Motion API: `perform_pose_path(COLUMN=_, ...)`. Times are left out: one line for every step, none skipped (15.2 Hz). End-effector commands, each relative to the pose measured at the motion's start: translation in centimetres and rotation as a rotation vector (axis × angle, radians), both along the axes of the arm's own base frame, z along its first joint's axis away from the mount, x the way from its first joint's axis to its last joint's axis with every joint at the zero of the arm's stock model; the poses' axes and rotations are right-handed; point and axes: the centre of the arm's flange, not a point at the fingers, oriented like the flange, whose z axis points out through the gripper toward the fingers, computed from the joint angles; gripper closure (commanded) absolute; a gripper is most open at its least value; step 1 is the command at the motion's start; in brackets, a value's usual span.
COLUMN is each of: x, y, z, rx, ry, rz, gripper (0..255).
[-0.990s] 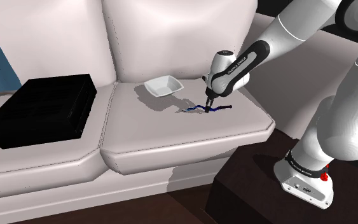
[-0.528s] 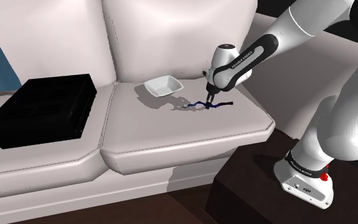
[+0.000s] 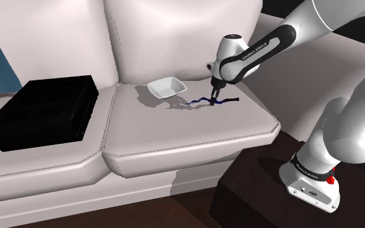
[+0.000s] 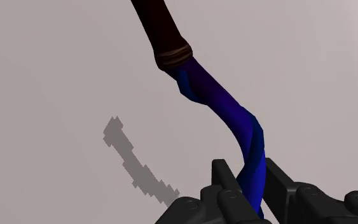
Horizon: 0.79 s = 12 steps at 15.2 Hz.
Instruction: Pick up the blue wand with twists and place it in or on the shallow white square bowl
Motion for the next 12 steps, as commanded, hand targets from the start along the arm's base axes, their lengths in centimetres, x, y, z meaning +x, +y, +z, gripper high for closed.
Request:
perform_pose_path(x=0.0, y=0.0, z=1.1, rx=0.000, ry=0.000, rz=0.000, gripper=255)
perform_pose_path(x=0.0, y=0.0, z=1.7, rx=0.000, ry=0.000, rz=0.000, gripper=255)
perform_pose_path(x=0.0, y=0.0, z=2.2, rx=0.000, ry=0.000, rz=0.000, gripper=255)
perform_pose_path(x=0.0, y=0.0, z=2.7, rx=0.000, ry=0.000, rz=0.000, gripper=255)
perform_pose_path(x=0.0, y=0.0, z=3.2, rx=0.000, ry=0.000, rz=0.000, gripper=255)
perform_pose_path(x=0.0, y=0.0, z=3.8, rx=0.000, ry=0.000, rz=0.000, gripper=255)
perform_pose_path(x=0.0, y=0.0, z=4.3, rx=0.000, ry=0.000, rz=0.000, gripper=255)
perform_pose_path(x=0.0, y=0.0, z=4.8, rx=0.000, ry=0.000, rz=0.000, gripper=255)
perform_pose_path(x=0.0, y=0.0, z=5.3, rx=0.000, ry=0.000, rz=0.000, gripper=255)
perform_pose_path(x=0.0, y=0.0, z=5.9, rx=0.000, ry=0.000, rz=0.000, gripper=255)
perform_pose_path(x=0.0, y=0.0, z=6.3, rx=0.000, ry=0.000, rz=0.000, gripper=255)
perform_pose_path(x=1.3, y=0.2, z=6.4, rx=0.000, ry=0.000, rz=0.000, gripper=255)
